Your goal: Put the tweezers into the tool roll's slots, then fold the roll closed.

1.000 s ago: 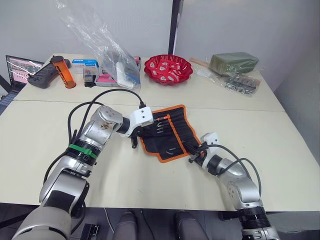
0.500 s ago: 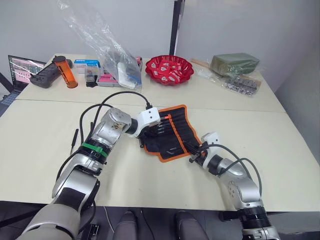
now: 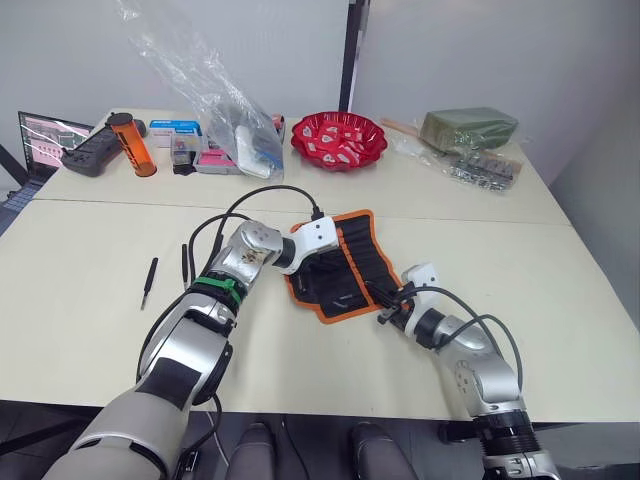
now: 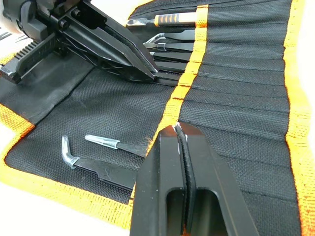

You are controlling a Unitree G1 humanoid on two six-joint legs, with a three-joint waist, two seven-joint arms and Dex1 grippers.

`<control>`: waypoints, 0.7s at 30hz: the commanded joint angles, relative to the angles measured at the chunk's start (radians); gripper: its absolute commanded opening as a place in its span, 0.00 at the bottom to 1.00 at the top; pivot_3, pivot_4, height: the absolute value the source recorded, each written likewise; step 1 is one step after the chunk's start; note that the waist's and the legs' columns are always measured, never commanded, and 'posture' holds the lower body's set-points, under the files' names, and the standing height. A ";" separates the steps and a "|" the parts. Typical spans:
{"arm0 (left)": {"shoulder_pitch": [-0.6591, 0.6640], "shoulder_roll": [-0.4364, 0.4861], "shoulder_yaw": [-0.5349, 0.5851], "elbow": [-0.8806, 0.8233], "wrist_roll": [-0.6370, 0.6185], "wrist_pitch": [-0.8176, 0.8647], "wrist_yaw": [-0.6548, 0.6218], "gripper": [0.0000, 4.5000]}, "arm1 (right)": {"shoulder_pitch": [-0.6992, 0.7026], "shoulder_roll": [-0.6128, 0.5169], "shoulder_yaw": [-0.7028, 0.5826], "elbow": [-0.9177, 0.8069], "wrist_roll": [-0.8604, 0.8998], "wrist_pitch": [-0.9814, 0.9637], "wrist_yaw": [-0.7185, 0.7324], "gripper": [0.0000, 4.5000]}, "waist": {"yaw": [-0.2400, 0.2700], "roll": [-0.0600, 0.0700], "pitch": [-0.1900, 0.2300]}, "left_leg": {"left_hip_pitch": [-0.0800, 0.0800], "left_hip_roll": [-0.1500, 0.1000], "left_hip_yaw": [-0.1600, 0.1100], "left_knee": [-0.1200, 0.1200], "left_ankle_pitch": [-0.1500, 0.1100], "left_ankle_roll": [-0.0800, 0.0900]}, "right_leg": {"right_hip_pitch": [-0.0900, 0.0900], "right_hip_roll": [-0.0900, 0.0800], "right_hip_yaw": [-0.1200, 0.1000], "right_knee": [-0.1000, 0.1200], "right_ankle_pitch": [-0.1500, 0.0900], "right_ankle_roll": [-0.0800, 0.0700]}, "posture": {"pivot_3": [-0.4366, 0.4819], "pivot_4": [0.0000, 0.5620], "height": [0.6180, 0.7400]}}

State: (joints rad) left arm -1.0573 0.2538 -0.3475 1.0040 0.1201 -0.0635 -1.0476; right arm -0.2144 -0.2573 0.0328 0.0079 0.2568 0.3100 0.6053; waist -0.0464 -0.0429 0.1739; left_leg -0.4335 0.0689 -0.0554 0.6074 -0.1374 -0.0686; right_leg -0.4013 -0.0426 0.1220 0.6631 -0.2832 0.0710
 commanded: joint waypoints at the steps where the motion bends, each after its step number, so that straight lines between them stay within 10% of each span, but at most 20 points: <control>1: -0.042 -0.032 0.001 0.052 0.039 -0.025 0.064 0.01 | 0.021 0.020 0.033 0.017 0.004 0.044 -0.005 0.00 | 0.000 0.000 0.000 | 0.000 0.000 0.000 0.000 0.000 0.000 | 0.001 0.000 0.000 0.000 0.000 0.000 | 0.48 0.27 0.91; 5: -0.062 -0.053 0.030 0.059 0.027 -0.012 0.081 0.01 | 0.016 0.020 0.040 0.021 0.000 0.047 0.001 0.00 | -0.002 0.000 0.000 | 0.003 0.000 0.000 0.000 0.000 0.000 | 0.002 0.000 0.000 0.000 0.000 0.000 | 0.48 0.27 0.91; 18: 0.151 0.157 0.200 -0.499 -0.124 0.398 -0.013 0.98 | 0.006 0.010 0.049 0.052 0.002 0.051 0.030 0.00 | -0.024 0.000 0.000 | 0.003 0.000 -0.001 -0.003 0.000 0.000 | 0.001 0.000 0.000 0.001 -0.001 0.001 | 0.48 0.27 0.91; 21: 0.208 0.213 0.264 -0.674 -0.182 0.534 0.002 0.99 | 0.003 0.011 0.052 0.060 0.001 0.050 0.038 0.00 | -0.023 0.000 0.000 | 0.002 0.000 -0.001 -0.003 0.000 0.000 | 0.001 0.000 0.000 0.001 -0.001 0.001 | 0.48 0.27 0.91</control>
State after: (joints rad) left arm -0.8412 0.4429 -0.1416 0.4651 -0.0064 0.3926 -1.0516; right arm -0.2355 -0.2489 0.0496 0.0208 0.2584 0.3265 0.6278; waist -0.0697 -0.0426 0.1738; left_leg -0.4310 0.0691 -0.0563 0.6046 -0.1376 -0.0686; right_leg -0.3998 -0.0425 0.1219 0.6639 -0.2839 0.0715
